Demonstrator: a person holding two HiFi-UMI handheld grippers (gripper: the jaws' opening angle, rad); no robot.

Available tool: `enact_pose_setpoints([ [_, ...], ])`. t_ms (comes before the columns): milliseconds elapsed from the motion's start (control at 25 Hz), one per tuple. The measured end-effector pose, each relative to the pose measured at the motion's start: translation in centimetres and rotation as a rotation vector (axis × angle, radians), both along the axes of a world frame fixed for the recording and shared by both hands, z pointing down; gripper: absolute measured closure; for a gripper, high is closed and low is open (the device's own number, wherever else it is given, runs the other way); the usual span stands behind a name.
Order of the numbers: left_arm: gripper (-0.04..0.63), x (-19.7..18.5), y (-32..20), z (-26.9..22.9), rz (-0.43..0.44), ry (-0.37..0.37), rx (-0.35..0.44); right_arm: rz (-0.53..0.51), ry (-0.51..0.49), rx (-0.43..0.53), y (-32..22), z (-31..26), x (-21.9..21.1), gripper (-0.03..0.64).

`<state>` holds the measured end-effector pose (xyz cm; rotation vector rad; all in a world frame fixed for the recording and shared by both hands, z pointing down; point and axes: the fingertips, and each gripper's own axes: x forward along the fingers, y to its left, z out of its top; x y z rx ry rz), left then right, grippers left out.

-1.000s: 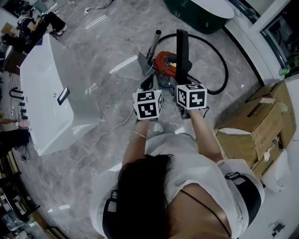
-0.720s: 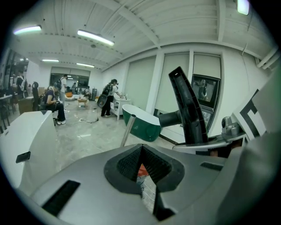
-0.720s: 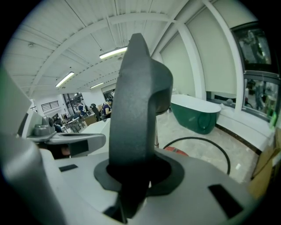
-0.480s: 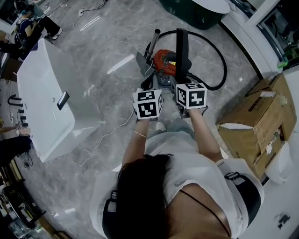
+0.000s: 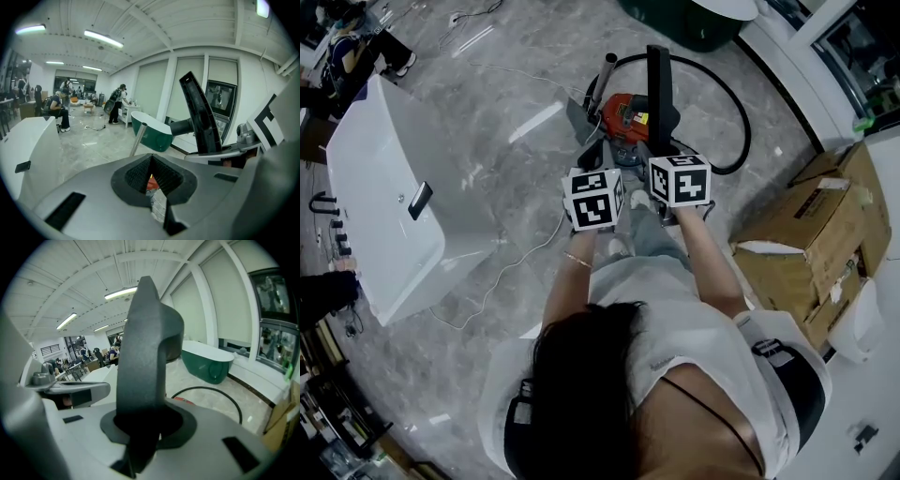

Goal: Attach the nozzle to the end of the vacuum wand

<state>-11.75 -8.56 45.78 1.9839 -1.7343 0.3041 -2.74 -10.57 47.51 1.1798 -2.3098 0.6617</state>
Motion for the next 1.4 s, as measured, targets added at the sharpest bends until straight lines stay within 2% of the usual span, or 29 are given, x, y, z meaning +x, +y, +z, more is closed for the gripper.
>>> enact_pose_setpoints([
  [760, 0.592, -0.3, -7.2, 0.9, -0.047, 0.002, -0.024, -0.040, 0.006, 0.004, -7.7, 0.8, -0.8, 0.532],
  [1080, 0.592, -1.0, -11.3, -0.4, -0.068, -0.057, 0.045, -0.063, 0.003, 0.005, -11.2, 0.8, -1.9, 0.532],
  [1240, 0.592, -1.2, -12.9, -0.6, -0.072, -0.058, 0.062, -0.065, 0.002, 0.052, -12.8, 0.3, -2.4, 0.532],
  [1400, 0.592, -1.8, -14.0, -1.0, -0.091, -0.062, 0.076, -0.082, -0.001, 0.040, -14.1, 0.4, -2.8, 0.532],
])
